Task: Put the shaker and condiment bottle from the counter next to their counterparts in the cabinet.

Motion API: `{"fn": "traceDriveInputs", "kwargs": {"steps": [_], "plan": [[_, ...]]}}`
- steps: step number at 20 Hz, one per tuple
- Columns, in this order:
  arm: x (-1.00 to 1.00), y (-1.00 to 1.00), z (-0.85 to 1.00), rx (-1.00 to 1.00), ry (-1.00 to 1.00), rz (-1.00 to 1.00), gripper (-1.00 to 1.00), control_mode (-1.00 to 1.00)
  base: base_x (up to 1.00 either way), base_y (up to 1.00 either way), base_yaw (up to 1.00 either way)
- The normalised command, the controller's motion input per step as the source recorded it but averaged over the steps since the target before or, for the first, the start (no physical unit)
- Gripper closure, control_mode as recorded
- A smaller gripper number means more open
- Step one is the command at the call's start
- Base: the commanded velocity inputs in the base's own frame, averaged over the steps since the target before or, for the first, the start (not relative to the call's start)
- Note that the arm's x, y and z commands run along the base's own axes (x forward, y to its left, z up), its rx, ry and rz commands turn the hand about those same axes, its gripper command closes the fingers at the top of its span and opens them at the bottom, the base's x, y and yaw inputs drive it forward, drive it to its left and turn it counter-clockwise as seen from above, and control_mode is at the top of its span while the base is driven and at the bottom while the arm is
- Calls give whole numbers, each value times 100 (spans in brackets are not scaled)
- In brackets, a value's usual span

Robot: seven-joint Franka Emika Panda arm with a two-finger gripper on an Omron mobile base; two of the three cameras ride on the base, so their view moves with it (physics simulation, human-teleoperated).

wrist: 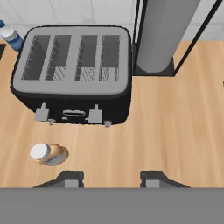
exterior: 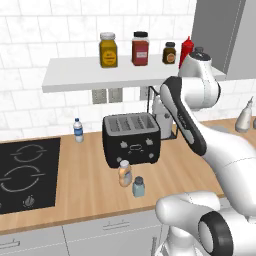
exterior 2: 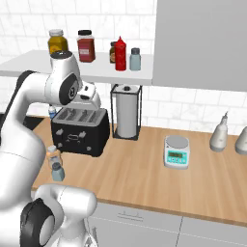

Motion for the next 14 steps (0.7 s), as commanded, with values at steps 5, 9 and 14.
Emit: {"fn": "traceDriveInputs", "kwargs": {"steps": [5,9,14], "plan": [[-19,9,-19,-7,0,0,-100,-100,0,0,0],[-39,10,-46,-2,0,7,-100,-100,0,0,0],[-58,-2,-44,0,-1,37,-100,-100,0,0,0]]}}
